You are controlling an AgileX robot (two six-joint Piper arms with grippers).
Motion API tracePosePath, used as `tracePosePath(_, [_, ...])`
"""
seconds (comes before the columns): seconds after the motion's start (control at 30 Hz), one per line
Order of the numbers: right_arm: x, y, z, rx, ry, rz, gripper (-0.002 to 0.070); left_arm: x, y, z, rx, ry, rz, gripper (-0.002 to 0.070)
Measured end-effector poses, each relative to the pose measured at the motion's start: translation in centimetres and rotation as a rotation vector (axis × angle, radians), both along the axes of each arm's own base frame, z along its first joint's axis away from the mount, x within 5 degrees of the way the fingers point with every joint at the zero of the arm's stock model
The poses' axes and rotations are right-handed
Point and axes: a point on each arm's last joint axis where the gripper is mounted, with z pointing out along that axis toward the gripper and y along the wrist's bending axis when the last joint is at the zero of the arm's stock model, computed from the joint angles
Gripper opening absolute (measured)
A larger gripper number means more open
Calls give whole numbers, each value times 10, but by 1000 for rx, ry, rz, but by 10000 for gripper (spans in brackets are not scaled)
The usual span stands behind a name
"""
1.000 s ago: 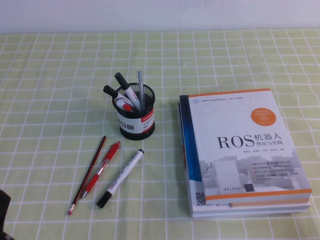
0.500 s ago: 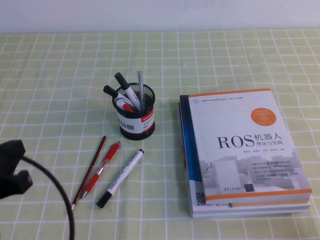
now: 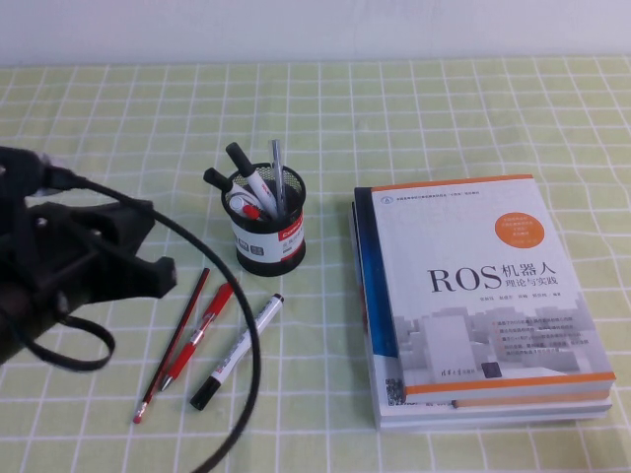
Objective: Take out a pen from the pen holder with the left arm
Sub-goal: Pick up the pen from the pen holder
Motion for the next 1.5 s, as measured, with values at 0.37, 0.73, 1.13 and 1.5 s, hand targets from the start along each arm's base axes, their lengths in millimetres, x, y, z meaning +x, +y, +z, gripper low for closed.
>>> tracePosePath(0.37, [0,0,0,0,0,0,-12,-1,-52,-14,73,-153,-108,-3])
tracePosePath(0.73, [0,0,0,0,0,0,-12,24,-82,-35,29,-156,-156,262])
tracePosePath(1.13, [0,0,0,0,0,0,-12,82,-121,-13,14,-24,-155,377])
tracePosePath(1.5, [0,0,0,0,0,0,-13,155,-119,-9,39,76,-89,379])
